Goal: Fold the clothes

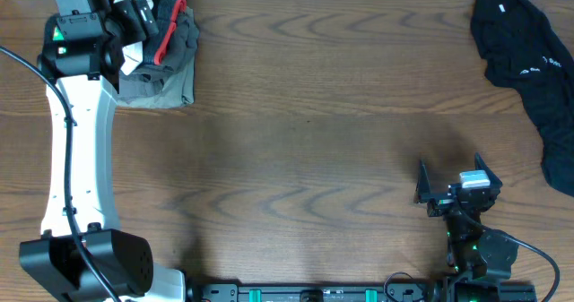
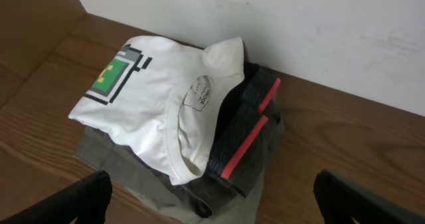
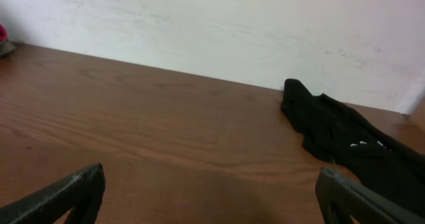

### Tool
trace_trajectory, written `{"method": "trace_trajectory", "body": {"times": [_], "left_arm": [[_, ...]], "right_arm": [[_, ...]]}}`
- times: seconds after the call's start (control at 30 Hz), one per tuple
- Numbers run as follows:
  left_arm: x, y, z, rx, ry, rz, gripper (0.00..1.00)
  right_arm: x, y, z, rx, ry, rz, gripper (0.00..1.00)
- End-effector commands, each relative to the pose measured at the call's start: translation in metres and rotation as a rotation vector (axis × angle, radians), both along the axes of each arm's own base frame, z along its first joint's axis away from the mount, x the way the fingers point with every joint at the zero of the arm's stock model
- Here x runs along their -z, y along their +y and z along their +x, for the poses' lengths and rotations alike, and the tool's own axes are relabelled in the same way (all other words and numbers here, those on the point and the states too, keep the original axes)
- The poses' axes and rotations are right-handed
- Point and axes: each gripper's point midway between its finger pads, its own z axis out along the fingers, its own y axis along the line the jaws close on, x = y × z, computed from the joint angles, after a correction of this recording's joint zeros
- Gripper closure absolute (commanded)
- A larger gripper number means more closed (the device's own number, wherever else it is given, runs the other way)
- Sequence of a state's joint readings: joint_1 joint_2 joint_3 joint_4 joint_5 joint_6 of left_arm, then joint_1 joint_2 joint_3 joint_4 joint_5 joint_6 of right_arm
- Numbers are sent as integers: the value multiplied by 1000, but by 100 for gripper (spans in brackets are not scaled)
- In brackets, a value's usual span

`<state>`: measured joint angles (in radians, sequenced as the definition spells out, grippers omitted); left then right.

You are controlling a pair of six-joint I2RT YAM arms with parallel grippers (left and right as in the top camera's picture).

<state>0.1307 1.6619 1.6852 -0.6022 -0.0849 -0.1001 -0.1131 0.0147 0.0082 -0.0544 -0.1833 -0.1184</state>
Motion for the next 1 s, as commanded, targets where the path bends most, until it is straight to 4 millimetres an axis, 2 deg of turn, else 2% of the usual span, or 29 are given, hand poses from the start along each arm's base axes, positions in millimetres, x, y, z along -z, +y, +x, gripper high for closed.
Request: {"method": "trace_trajectory", "body": {"times": [0.0, 0.13, 0.27, 0.5, 0.67, 0.83, 0.97], "left_arm": [[-4, 2, 0, 1, -5, 12, 2], [-2, 3, -3, -5, 8, 19, 2], [7, 1, -22, -3, 83, 7, 2], [13, -27, -42, 97, 91, -73, 2], [14, -43, -58, 134, 19, -63, 2], [32, -69, -86, 214, -79, -75, 2], [51, -82, -111, 248, -165, -63, 2]], "right_arm": [[0, -2, 0, 9, -4, -11, 1], [0, -2, 0, 9, -4, -11, 1], [0, -2, 0, 9, -4, -11, 1], [0, -2, 0, 9, -4, -11, 1], [0, -2, 0, 9, -4, -11, 1], [0, -2, 0, 9, -4, -11, 1], [0, -2, 0, 9, -4, -11, 1]]}}
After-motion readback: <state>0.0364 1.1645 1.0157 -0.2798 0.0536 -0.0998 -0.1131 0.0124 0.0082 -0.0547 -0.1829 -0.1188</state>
